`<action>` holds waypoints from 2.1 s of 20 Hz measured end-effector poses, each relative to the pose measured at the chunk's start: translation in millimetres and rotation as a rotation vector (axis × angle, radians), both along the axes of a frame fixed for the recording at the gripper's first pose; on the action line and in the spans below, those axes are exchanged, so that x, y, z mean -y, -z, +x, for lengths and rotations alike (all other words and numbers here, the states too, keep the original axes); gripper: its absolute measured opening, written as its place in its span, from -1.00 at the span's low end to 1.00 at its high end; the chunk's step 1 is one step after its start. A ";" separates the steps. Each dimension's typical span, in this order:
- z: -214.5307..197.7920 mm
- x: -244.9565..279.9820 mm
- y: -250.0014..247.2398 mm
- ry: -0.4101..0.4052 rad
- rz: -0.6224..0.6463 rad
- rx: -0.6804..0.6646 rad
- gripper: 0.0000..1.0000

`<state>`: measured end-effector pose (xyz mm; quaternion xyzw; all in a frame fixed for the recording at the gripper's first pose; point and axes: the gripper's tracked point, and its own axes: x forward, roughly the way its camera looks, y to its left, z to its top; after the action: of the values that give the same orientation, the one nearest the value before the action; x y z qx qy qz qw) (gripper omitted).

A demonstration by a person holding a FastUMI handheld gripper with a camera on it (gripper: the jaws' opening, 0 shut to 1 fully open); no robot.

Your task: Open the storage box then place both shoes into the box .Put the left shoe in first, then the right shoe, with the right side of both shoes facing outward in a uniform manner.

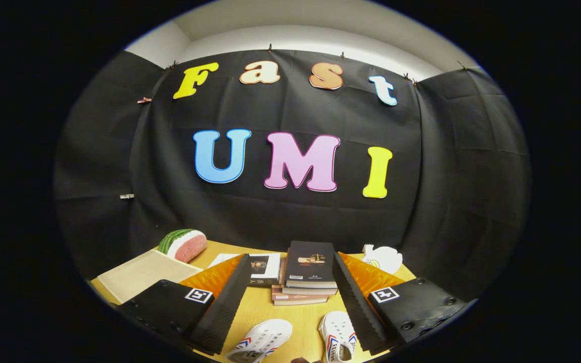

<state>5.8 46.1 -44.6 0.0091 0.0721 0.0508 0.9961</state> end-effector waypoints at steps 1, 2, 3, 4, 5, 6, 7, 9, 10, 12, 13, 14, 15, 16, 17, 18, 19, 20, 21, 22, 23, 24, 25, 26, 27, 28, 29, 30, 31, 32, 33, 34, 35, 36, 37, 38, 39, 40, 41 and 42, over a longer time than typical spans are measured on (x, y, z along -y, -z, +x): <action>0.6 -4.6 5.4 -0.011 -0.003 -0.021 0.95; 0.8 -11.0 10.5 -0.028 -0.010 -0.041 0.94; 1.3 -18.3 14.9 -0.050 -0.015 -0.060 0.95; 1.7 -24.1 20.0 -0.069 -0.016 -0.082 0.95; 1.3 -30.9 25.1 -0.087 -0.010 -0.100 0.95; 0.3 -38.3 28.9 -0.106 -0.001 -0.118 0.94; 0.5 -46.7 33.5 -0.130 0.013 -0.140 0.95; -1.7 -63.3 47.8 -0.172 0.050 -0.206 0.95; -4.3 -68.8 53.7 -0.184 0.059 -0.240 0.95; -9.0 -84.9 63.4 -0.223 0.083 -0.291 0.95; -12.3 -93.0 68.4 -0.246 0.106 -0.321 0.94; -16.7 -102.6 73.9 -0.274 0.136 -0.357 0.93; -21.5 -112.9 79.9 -0.299 0.168 -0.396 0.92; -27.8 -121.8 89.4 -0.321 0.194 -0.444 0.92; -32.8 -131.7 98.2 -0.342 0.210 -0.488 0.93; -37.3 -138.2 105.1 -0.357 0.222 -0.526 0.95; -37.5 -144.5 110.4 -0.374 0.247 -0.563 0.97; -39.7 -153.7 115.6 -0.397 0.281 -0.597 0.97; -47.3 -164.1 121.2 -0.423 0.315 -0.642 0.97; -51.0 -173.9 128.6 -0.443 0.352 -0.693 0.97; -55.9 -180.0 136.5 -0.457 0.394 -0.749 0.97; -61.6 -186.0 143.3 -0.457 0.439 -0.810 0.97; -66.5 -193.3 149.7 -0.459 0.483 -0.868 0.97; -70.6 -198.3 155.6 -0.461 0.515 -0.919 0.97; -75.5 -203.1 163.6 -0.471 0.537 -0.958 0.96; -79.1 -205.7 169.8 -0.480 0.555 -0.994 0.97; -82.7 -208.8 173.0 -0.495 0.577 -1.028 0.97; -83.6 -211.7 176.0 -0.496 0.596 -1.050 0.96; -84.3 -213.0 176.9 -0.495 0.614 -1.066 0.92; -85.2 -215.6 176.7 -0.500 0.640 -1.080 0.92; -85.9 -215.3 177.4 -0.495 0.654 -1.098 0.77; -84.6 -214.6 177.6 -0.487 0.667 -1.116 0.66; -86.7 -214.2 178.0 -0.481 0.674 -1.131 0.49; -85.9 -214.9 178.8 -0.481 0.677 -1.144 0.47; -86.2 -213.6 178.4 -0.478 0.680 -1.159 0.43; -85.2 -212.9 178.7 -0.470 0.690 -1.173 0.42; -85.0 -211.1 177.8 -0.465 0.701 -1.187 0.31; -82.9 -209.3 177.3 -0.462 0.712 -1.194 0.25; -80.7 -207.3 174.7 -0.458 0.725 -1.197 0.09; -78.6 -207.8 171.8 -0.460 0.750 -1.198 -0.04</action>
<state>-72.7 254.0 -216.4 0.3595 0.5809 0.2656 0.6803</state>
